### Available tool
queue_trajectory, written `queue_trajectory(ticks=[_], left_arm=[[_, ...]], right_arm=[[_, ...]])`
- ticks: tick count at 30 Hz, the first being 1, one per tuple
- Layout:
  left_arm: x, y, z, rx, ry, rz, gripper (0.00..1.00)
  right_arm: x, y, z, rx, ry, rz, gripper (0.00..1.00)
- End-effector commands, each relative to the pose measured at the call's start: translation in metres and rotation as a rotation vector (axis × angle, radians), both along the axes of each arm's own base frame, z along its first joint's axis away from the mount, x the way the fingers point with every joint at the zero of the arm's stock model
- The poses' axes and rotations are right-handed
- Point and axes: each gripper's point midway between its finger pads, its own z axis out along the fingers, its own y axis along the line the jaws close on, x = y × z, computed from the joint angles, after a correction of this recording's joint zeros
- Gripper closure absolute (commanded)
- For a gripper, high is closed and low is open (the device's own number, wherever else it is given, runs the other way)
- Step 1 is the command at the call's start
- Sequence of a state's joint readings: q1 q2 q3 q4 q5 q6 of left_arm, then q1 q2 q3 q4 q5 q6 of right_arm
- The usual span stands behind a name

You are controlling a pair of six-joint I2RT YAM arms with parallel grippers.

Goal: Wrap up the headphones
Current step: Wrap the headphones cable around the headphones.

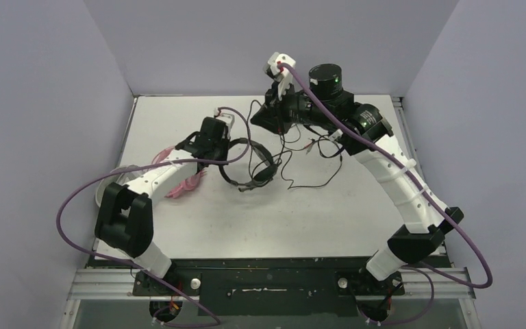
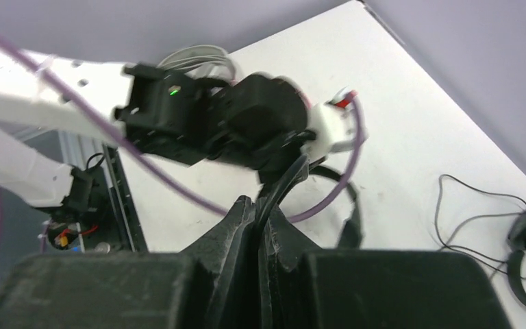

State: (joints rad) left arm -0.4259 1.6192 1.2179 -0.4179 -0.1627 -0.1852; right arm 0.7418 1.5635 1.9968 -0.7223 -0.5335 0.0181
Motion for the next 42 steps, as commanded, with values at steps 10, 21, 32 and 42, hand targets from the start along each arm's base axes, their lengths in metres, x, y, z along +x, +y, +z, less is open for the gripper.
queue_trajectory(ticks=[10,21,32,42], left_arm=[[-0.086,-0.084,0.015,-0.124,-0.125,-0.406,1.00],[-0.164,-0.132,0.053,-0.340,-0.110,-0.739,1.00],[-0.167,-0.114,0.108,-0.381,-0.174,-0.655,1.00],[-0.161,-0.090,0.104,-0.400,-0.108,-0.583,1.00]], right_arm=[[0.087,-0.067,-0.002,0.080,0.116,-0.202,1.00],[0.126,-0.104,-0.060,0.054,0.241,-0.315,1.00],[0.131,-0.156,-0.118,0.101,0.320,-0.441,1.00],[0.136,-0.197,-0.128,0.124,0.311,-0.553,1.00]])
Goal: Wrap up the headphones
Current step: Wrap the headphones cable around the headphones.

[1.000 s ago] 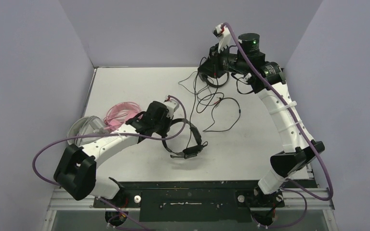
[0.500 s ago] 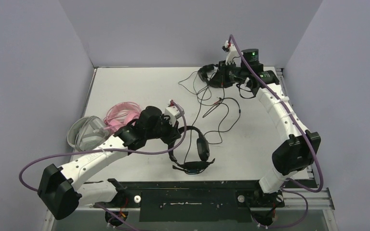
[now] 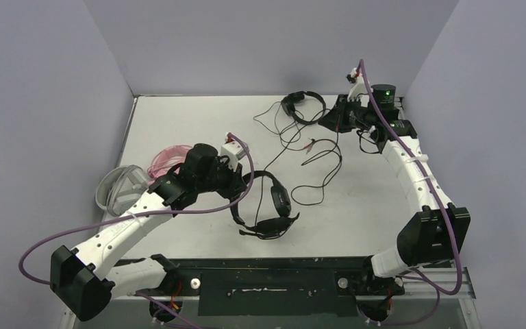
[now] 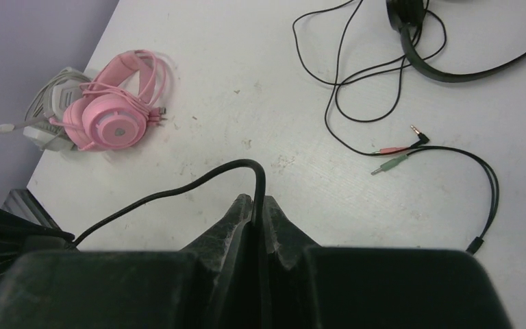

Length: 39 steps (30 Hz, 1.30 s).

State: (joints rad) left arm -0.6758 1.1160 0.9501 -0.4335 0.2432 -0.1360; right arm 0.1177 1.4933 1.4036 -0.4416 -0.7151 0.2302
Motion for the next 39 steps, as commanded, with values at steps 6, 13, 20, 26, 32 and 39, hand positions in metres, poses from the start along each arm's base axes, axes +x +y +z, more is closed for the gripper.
queue_trajectory(ticks=[6,13,20,26,32,39], left_arm=[[0.009,0.009,0.052,-0.243,-0.006,0.026,1.00],[0.009,0.012,0.085,-0.390,0.022,-0.015,1.00],[0.025,0.019,0.113,-0.463,0.131,0.087,1.00],[0.056,0.042,0.140,-0.535,0.185,0.232,1.00],[0.104,0.093,0.131,-0.520,0.201,0.534,1.00],[0.133,0.103,0.119,-0.529,0.229,0.632,1.00]], right_arm=[[0.005,-0.017,0.002,0.022,-0.061,-0.084,1.00],[-0.003,-0.012,-0.029,0.053,0.001,-0.059,1.00],[-0.029,0.022,-0.057,0.056,0.003,0.054,1.00],[-0.068,0.065,-0.082,0.092,-0.039,0.179,1.00],[-0.118,0.107,-0.086,0.179,-0.103,0.323,1.00],[-0.187,0.163,-0.079,0.289,-0.147,0.568,1.00]])
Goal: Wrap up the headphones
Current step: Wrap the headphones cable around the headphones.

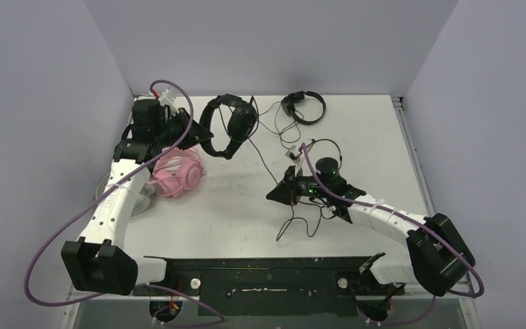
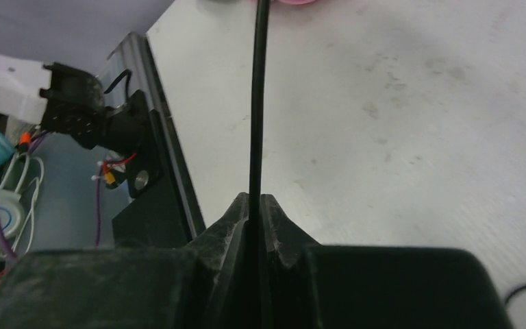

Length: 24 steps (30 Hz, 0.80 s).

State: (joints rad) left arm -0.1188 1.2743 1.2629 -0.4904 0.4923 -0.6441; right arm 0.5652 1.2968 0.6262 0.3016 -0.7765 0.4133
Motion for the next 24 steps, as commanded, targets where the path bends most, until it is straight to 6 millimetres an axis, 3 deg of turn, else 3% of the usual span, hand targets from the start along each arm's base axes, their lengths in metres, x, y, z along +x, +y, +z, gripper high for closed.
queue_trajectory(ticks=[1,8,15,20,24], left_arm=[[0.019,0.008,0.028,-0.033,-0.068,0.094,1.00],[0.045,0.048,0.029,0.112,-0.149,0.302,1.00],[0.068,0.098,-0.006,0.367,-0.154,0.484,1.00],[0.087,0.103,-0.021,0.415,-0.150,0.516,1.00],[0.086,0.089,-0.030,0.514,-0.193,0.486,1.00]], right_arm=[[-0.030,0.034,0.042,0.178,-0.138,0.154,1.00],[-0.072,0.060,0.063,0.280,-0.127,0.301,0.98],[-0.092,0.068,0.107,0.305,-0.169,0.402,0.97],[-0.091,0.071,0.126,0.276,-0.159,0.413,0.97],[-0.077,0.076,0.138,0.257,-0.141,0.357,0.94]])
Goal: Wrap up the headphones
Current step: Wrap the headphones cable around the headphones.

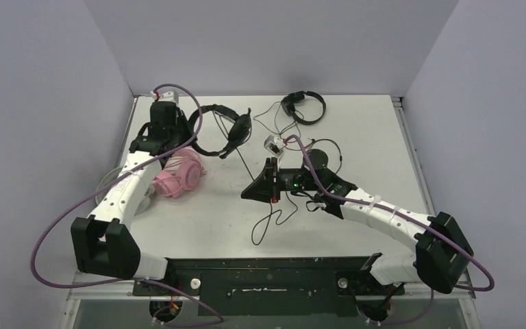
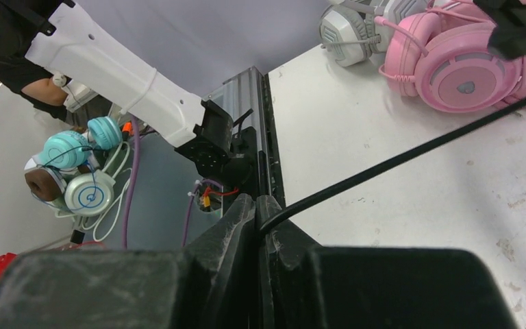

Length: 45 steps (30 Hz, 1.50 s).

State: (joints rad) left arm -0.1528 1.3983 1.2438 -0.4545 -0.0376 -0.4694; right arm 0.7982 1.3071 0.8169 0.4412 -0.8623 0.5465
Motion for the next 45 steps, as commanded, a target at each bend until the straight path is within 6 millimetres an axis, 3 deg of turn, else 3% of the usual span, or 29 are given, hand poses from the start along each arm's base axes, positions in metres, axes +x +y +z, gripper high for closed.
queue_trajectory(ticks=[1,8,12,18,24,31,45], left_arm=[[0.029,0.012,0.036,0.165,-0.211,0.100,1.00],[0.014,-0.021,0.030,0.403,-0.229,-0.031,1.00],[0.004,-0.035,0.033,0.463,-0.273,-0.143,1.00],[-0.016,-0.054,0.028,0.615,-0.319,-0.317,1.00],[-0.033,-0.072,0.012,0.745,-0.271,-0.443,1.00],[-0.039,-0.087,-0.002,0.806,-0.229,-0.528,1.00],[-0.060,-0.115,-0.026,0.710,-0.171,-0.682,1.00]], right_arm=[[-0.011,0.002,0.033,0.015,-0.031,0.057,0.94],[0.028,0.013,0.030,-0.071,0.010,0.015,0.92],[0.057,0.001,0.029,-0.065,0.066,-0.015,0.92],[0.082,-0.016,0.029,-0.080,0.098,-0.036,0.91],[0.094,-0.022,0.000,-0.252,0.111,-0.010,0.91],[0.119,-0.042,-0.031,-0.493,0.044,-0.076,0.94],[0.157,-0.080,-0.041,-0.620,-0.017,-0.255,0.91]])
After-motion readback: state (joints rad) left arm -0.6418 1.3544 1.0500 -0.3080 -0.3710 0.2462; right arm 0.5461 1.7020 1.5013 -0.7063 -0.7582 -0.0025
